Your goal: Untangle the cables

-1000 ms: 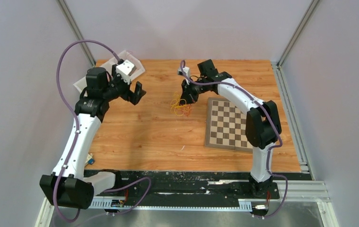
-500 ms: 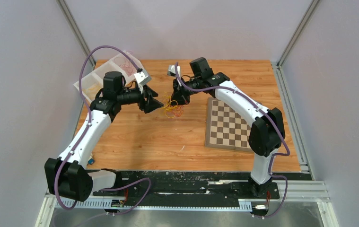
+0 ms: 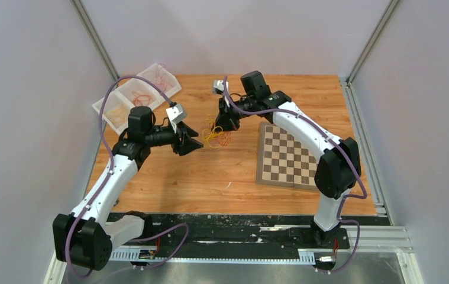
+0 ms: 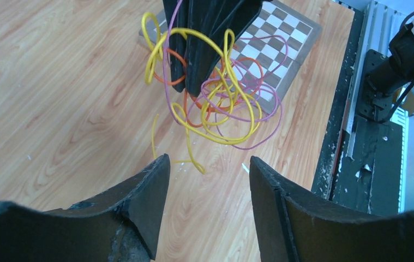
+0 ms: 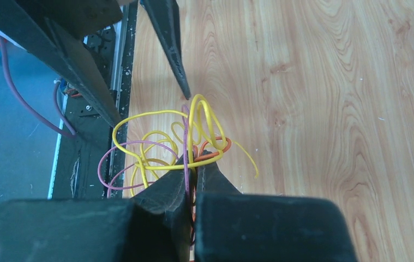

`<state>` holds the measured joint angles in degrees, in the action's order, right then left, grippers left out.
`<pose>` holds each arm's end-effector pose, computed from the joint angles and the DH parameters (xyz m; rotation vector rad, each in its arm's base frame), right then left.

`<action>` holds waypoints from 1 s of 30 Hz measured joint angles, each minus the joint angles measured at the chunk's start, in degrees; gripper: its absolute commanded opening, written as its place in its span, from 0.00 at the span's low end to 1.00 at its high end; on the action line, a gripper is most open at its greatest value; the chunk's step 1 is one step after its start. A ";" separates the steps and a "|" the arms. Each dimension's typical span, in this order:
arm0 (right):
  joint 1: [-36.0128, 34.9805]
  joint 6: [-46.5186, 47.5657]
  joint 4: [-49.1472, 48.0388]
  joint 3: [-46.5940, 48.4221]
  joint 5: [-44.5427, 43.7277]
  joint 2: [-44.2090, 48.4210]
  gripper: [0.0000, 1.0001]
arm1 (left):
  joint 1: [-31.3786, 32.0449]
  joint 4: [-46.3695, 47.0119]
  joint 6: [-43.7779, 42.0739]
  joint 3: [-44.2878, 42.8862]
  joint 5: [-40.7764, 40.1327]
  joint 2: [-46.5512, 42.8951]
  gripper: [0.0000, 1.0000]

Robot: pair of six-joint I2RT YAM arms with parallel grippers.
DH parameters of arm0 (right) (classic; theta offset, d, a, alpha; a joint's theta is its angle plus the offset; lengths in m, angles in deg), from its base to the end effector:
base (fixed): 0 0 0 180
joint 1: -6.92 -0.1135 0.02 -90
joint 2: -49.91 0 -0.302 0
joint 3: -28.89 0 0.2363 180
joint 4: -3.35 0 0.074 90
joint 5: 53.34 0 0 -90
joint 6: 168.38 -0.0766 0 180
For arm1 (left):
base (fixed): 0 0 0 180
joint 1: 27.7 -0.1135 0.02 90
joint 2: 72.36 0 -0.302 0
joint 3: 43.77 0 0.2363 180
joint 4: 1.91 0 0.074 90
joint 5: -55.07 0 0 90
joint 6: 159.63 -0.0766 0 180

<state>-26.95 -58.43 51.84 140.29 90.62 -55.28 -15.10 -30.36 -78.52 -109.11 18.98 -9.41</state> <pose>0.3160 0.2867 0.3504 -1.4082 1.7023 1.2047 0.2068 -0.1097 0.3400 0.9277 1.7191 -0.9840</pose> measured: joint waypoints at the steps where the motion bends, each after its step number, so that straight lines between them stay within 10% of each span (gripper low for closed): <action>1: 0.04 -0.17 -0.02 -0.09 0.26 0.15 0.00 | 0.02 0.68 0.48 0.96 -0.04 -0.42 0.66; 11: 0.04 -2.01 -0.66 -0.28 3.13 1.79 0.01 | 0.17 8.41 4.81 4.26 -2.03 2.60 0.58; 16: 0.59 -3.76 -1.29 -0.31 3.34 1.84 0.03 | 0.42 11.67 8.98 4.17 -2.84 4.90 0.02; 30: 16.48 -14.19 -6.80 -1.84 1.03 0.68 0.10 | -5.79 -2.45 8.76 1.01 -4.24 -6.84 0.00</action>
<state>-10.47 -72.62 45.04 138.45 91.64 -54.60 -20.89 -32.80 -69.75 -108.10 14.74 -16.25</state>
